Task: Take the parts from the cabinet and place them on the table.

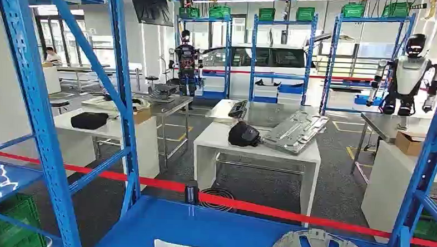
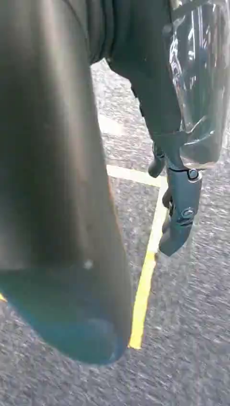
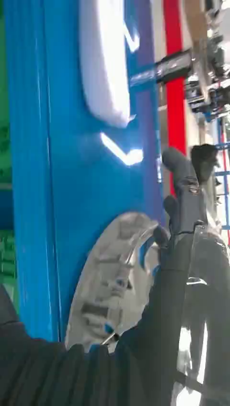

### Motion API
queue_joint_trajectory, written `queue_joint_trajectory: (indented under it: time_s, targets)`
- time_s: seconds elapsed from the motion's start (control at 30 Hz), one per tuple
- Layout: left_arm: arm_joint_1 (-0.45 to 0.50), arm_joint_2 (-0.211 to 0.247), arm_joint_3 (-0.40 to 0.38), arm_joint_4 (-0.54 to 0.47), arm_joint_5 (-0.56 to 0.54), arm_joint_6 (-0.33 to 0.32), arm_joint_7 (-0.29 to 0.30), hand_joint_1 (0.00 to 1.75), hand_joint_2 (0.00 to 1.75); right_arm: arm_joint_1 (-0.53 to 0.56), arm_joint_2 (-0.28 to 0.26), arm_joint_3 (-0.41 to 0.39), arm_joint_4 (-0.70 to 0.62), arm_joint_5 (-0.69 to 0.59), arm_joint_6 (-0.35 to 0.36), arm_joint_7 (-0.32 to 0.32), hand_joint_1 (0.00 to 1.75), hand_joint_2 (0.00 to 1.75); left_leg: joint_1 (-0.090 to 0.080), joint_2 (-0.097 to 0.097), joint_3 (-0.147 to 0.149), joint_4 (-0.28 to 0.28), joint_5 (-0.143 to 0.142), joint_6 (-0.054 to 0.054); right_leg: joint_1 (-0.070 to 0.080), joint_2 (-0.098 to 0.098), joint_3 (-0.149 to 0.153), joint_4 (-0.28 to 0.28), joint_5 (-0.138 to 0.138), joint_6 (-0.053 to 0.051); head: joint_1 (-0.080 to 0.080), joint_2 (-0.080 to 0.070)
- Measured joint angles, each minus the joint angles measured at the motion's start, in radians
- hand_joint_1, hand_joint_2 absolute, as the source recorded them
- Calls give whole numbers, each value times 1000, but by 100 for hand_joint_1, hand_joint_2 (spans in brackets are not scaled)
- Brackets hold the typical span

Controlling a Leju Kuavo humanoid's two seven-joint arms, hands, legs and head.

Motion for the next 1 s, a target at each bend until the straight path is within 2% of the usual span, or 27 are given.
queue_joint_trajectory:
  time_s: [0.03, 0.07, 0.1, 0.13, 0.2, 0.23, 0.27, 0.3, 0.33, 0.37, 0.4, 0.43, 0.5, 0.53, 0.57, 0.6, 0.63, 0.7, 0.73, 0.77, 0.8, 0.87, 0.9, 0.93, 0.97, 1.0]
  targets:
    - [0, 0, -1, 0, 0, 0, 0, 0, 0, -9, 3, 5, 16, -1, 0, 0, 0, 175, 2, 0, 0, 1, -1, -4, -1, 1, 0, -2, 2, -5, 0, 0]
    - [0, 1, -2, 0, 1, 0, -2, 0, 0, -19, 9, 10, 31, -2, 0, 0, 0, 175, 6, -1, -10, 8, -8, -10, -13, 1, 3, -5, 4, -11, 0, 0]
    - [0, 1, -2, 0, 2, 0, -3, 0, 0, -28, 10, 12, 43, -4, 0, 0, 0, 175, 7, 0, -20, 38, -30, -16, -12, 1, 4, -5, 3, -17, -2, 0]
    - [0, 2, -2, 0, 2, 0, -3, 0, 0, -36, 13, 15, 57, -8, -1, 0, 0, 175, 9, 0, -49, 100, -65, -22, -11, 1, 4, -5, 4, -21, -3, 0]
    - [2, 3, -2, 2, 5, -2, -3, 0, 0, -52, 18, 25, 87, -15, -3, 0, 0, 175, 14, 0, -135, 276, -139, -29, -8, 1, 2, -4, 4, -23, -3, 0]
    - [3, 3, -2, 2, 6, -3, -3, 0, 0, -54, 20, 28, 102, -19, -5, 0, 0, 175, 15, 0, -162, 328, -151, -30, -7, 1, 2, -4, 3, -23, -3, 0]
    - [5, 3, -2, 2, 6, -5, -3, 0, 0, -55, 21, 31, 111, -22, -9, 0, 0, 175, 15, 0, -165, 330, -139, -29, -7, 1, 3, -4, 3, -23, -3, 0]
    - [6, 3, -3, 3, 6, -6, -3, 0, 0, -58, 21, 34, 118, -24, -12, -2, 0, 175, 15, 0, -146, 285, -108, -27, -6, 1, 3, -4, 3, -23, -3, 0]
    - [6, 4, -3, 5, 6, -7, -3, 0, 0, -63, 22, 37, 125, -30, -19, -2, 0, 175, 15, 0, -107, 205, -65, -24, -5, 3, 4, -4, 3, -23, -3, 0]
    - [6, 5, -3, 5, 10, -8, -3, 0, 0, -69, 24, 36, 128, -39, -33, -4, 0, 175, 14, -1, -51, 97, -17, -17, -5, 5, 6, -4, 3, -22, -3, 0]
    - [6, 8, -3, 6, 11, -10, -3, 0, 0, -75, 25, 34, 130, -46, -48, -5, 0, 175, 11, -2, -11, 16, -1, -6, -5, 5, 6, -5, 4, -22, -3, 0]
    - [6, 11, -3, 6, 13, -11, -3, 0, 0, -82, 26, 31, 132, -52, -61, -6, 0, 175, 6, 1, -4, 8, -10, -5, 5, 6, 2, -3, 3, -17, -2, 0]
    - [8, 13, -3, 7, 20, -17, -2, 0, 0, -87, 26, 25, 136, -63, -73, -8, 0, 175, 1, 0, -9, 9, -10, -1, -1, 6, 2, -5, 5, -8, -2, 0]
    - [9, 16, -3, 7, 21, -18, -2, 0, 0, -88, 26, 22, 136, -66, -75, -8, 0, 175, 0, 0, -8, 8, -9, 4, -1, 6, 4, -11, 7, -1, -2, 0]
    - [9, 16, -3, 7, 21, -19, -2, 0, 0, -91, 26, 18, 136, -68, -76, -8, 0, 175, 5, 1, 6, -9, 2, 15, 4, 5, 3, -11, 6, 6, -3, 0]
    - [8, 15, -3, 7, 21, -19, -2, 0, 0, -93, 25, 13, 137, -70, -78, -8, 0, 175, 8, 3, 10, -19, 9, 19, 1, 3, -11, 11, -7, 5, -1, 0]
    - [7, 15, -3, 7, 21, -19, -2, 0, 0, -99, 24, 11, 138, -72, -78, -8, 0, 175, 8, 3, 9, -19, 11, 24, 0, 3, -36, 63, -36, -1, 1, 0]
    - [8, 15, -3, 7, 21, -19, -2, 0, 0, -101, 21, 8, 145, -74, -78, -8, 0, 175, 6, 2, 7, -19, 11, 25, -1, 4, -115, 230, -102, -6, 2, 0]
    - [8, 15, -3, 7, 21, -19, -2, 0, 0, -99, 20, 8, 149, -74, -77, -8, 0, 175, 5, 1, 7, -18, 11, 25, 0, 3, -148, 298, -122, -4, 2, 0]
    - [8, 14, -3, 7, 21, -19, 1, 0, 0, -98, 19, 8, 156, -74, -76, -8, 0, 175, 5, 0, 7, -18, 11, 25, -1, 3, -161, 319, -120, 3, 2, 0]
    - [8, 14, -4, 7, 25, -19, 2, 0, 0, -99, 19, 8, 162, -74, -73, -8, 0, 175, 5, 0, 7, -17, 11, 24, -2, 3, -143, 281, -99, 12, 2, 0]
    - [7, 13, -6, 7, 33, -19, 2, 0, 0, -106, 18, 7, 173, -70, -68, -11, 0, 175, 6, -1, 7, -9, 6, 20, -5, 1, -53, 100, -26, 31, 2, 0]
    - [7, 13, -8, 7, 34, -19, 2, 0, 0, -110, 18, 7, 178, -67, -67, -13, 0, 175, 7, -1, 6, -2, 2, 15, -7, -4, -7, 10, 1, 33, 3, 0]
    - [7, 13, -8, 8, 36, -19, 2, 0, 0, -114, 19, 8, 185, -66, -67, -15, 0, 175, -3, -2, 0, 3, -4, 7, 1, -1, 4, 2, -3, 18, 3, 0]
    - [6, 14, -9, 9, 37, -19, 2, 0, 0, -115, 19, 8, 188, -64, -66, -17, 0, 175, -2, -1, -1, 6, -5, 5, -1, -1, 1, -1, 0, 6, 2, 0]
    - [7, 13, -10, 10, 37, -19, 2, 0, 0, -115, 19, 9, 193, -63, -65, -18, 0, 175, 0, 0, -1, 6, -3, 2, 1, 0, -2, 0, 1, 0, 0, 0]
